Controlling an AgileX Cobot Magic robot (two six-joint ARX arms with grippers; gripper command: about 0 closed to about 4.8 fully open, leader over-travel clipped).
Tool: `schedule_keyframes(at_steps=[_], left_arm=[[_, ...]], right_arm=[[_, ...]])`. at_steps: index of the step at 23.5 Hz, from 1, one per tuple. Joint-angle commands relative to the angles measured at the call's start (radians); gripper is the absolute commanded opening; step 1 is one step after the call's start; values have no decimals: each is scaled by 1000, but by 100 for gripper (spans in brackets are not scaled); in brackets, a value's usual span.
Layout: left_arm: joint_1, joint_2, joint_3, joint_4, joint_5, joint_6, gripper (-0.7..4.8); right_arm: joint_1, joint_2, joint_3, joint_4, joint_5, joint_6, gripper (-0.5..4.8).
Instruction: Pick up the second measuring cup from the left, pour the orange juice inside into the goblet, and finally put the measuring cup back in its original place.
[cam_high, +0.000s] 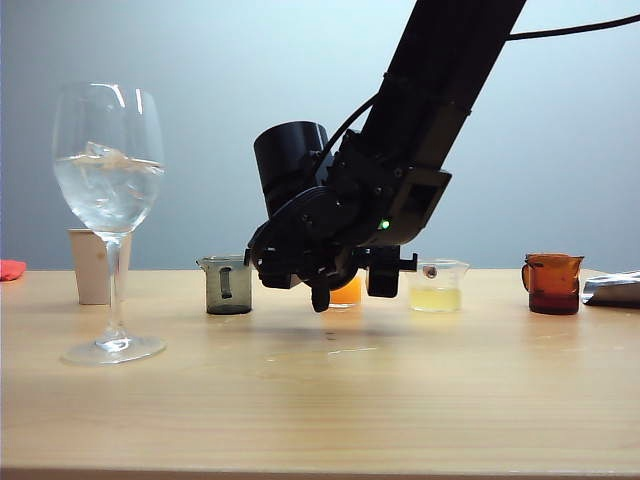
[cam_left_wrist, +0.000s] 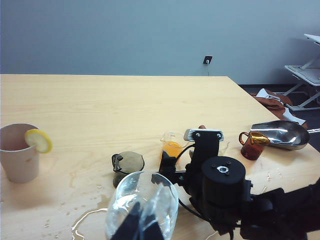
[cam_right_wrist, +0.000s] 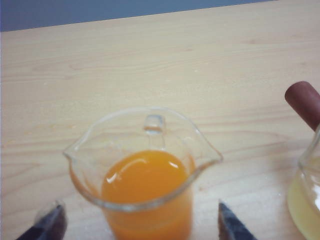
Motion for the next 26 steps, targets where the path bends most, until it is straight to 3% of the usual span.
schedule_keyframes(at_steps=[1,16,26], left_arm=[[-1,-1,3,11,10,2,-6],[-1,2,3,23,9,3,-6],[-1,13,3,29,10,2,-6]], right_arm=[[-18,9,24,-3,-1,1,392],[-59,29,33,5,-85,1,392],[-59,79,137,-58,-55,2,391]])
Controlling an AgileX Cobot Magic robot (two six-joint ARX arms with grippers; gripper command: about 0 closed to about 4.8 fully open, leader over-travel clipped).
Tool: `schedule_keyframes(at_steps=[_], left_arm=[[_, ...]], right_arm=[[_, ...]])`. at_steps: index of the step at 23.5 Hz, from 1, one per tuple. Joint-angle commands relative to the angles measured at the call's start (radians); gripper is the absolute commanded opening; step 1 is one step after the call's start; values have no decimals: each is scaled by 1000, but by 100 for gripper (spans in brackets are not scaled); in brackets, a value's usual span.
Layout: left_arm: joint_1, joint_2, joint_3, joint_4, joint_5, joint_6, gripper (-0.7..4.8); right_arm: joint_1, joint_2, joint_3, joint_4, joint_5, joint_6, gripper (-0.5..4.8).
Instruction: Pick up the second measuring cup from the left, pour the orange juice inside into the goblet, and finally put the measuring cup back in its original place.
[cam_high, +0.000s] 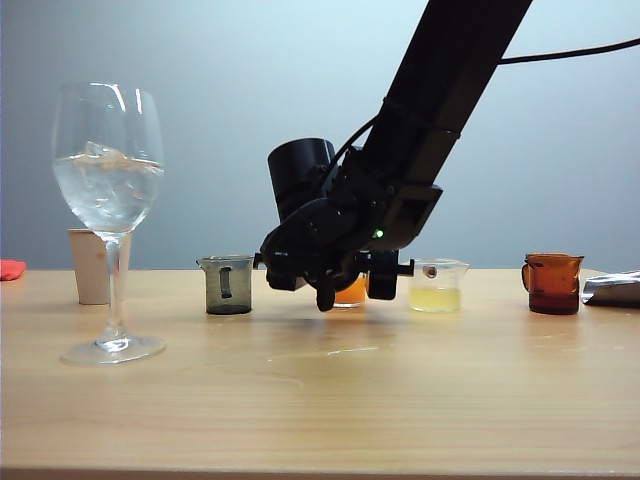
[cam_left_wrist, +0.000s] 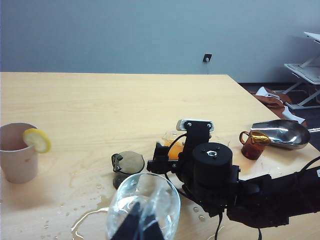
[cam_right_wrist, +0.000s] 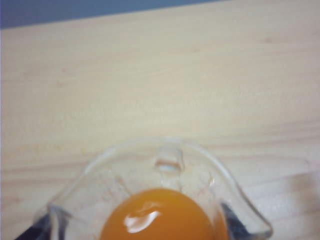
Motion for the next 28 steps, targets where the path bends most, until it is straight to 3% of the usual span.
schedule_keyframes(at_steps=[1,14,28], left_arm=[[0,-2,3,14,6,3,-6],[0,-2,3,14,24,3,-6],[0,-2,3,14,32,3,-6]], right_arm=[[1,4,5,-3,21,4,390],[-10,31,32,10,34,3,390],[-30,44,66,0,-34,-5,386]])
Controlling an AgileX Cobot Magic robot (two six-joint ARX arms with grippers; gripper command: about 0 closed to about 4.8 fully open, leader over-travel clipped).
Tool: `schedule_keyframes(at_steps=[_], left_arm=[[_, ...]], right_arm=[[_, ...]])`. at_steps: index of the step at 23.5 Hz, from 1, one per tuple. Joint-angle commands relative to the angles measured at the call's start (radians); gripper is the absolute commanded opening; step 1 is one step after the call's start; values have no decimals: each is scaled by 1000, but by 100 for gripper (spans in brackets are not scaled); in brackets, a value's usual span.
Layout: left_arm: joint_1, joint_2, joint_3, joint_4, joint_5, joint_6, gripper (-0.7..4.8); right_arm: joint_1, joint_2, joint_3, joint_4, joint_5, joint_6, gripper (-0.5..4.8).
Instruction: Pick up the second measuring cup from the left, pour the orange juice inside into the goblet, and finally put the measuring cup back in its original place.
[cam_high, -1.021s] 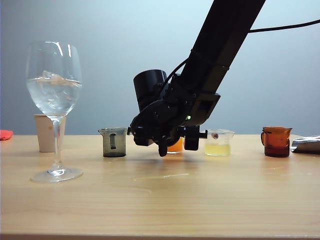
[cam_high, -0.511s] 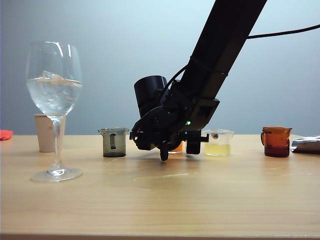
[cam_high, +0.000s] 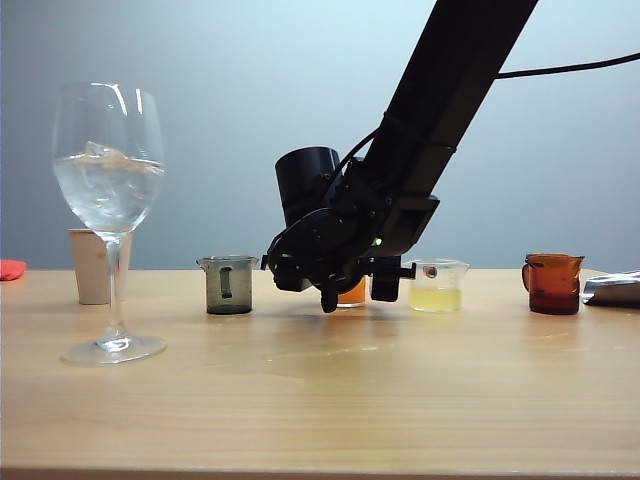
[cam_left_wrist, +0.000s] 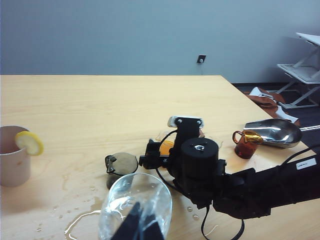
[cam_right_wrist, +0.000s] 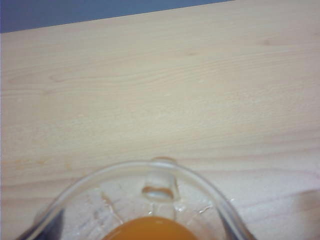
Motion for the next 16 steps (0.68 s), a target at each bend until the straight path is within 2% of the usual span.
schedule_keyframes(at_steps=[1,6,9,14,16], left_arm=[[0,0,3,13,8,2,-6],[0,0,3,13,8,2,-6],[0,-1,3,13,8,3,-6],[0,0,3,13,8,3,-6],[0,0,3,13,8,3,-6]], right_arm=[[-1,-2,3,5,-33,-2,386],[0,-2,3,-25,-52,-2,384],[-1,-2,3,-39,-48,-2,323],[-1,-2,3,-39,-41,-2,320],[-1,-2,3,-39,-41,-2,274]])
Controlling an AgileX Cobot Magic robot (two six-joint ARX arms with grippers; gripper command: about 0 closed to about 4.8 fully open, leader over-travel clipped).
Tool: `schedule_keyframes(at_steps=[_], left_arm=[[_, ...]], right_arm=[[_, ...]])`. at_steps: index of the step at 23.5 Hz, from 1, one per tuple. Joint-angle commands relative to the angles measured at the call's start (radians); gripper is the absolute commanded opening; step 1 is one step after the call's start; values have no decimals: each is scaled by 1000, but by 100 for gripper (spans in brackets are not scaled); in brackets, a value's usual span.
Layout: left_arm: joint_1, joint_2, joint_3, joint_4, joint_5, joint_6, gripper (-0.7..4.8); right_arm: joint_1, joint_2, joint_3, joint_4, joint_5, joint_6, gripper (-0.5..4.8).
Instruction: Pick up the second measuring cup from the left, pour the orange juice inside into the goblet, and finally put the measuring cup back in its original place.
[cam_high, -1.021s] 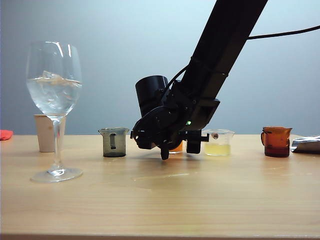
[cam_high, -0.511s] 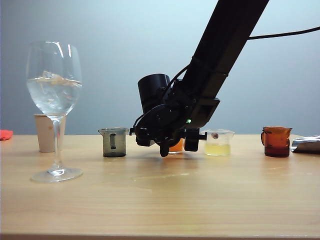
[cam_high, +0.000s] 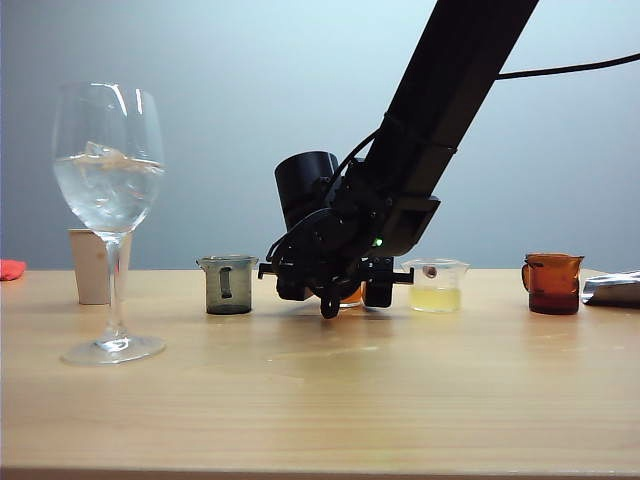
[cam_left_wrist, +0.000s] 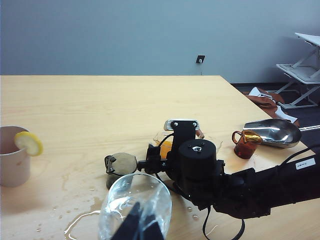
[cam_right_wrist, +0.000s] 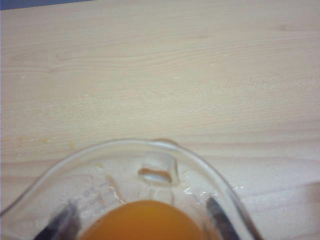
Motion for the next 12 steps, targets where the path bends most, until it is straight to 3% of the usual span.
schedule_keyframes(at_steps=[1,4,7,9,12], left_arm=[[0,0,3,13,7,3,-6],[0,0,3,13,7,3,-6],[0,0,3,13,7,3,-6],[0,0,3,13,7,3,-6],[0,0,3,13,7,3,-6]], right_arm=[[0,-2,4,6,5,1,245],[0,-2,4,6,2,1,129],[1,-3,4,6,2,0,108],[2,-3,4,6,-6,-1,30],[2,-3,5,11,-26,-24,-5]])
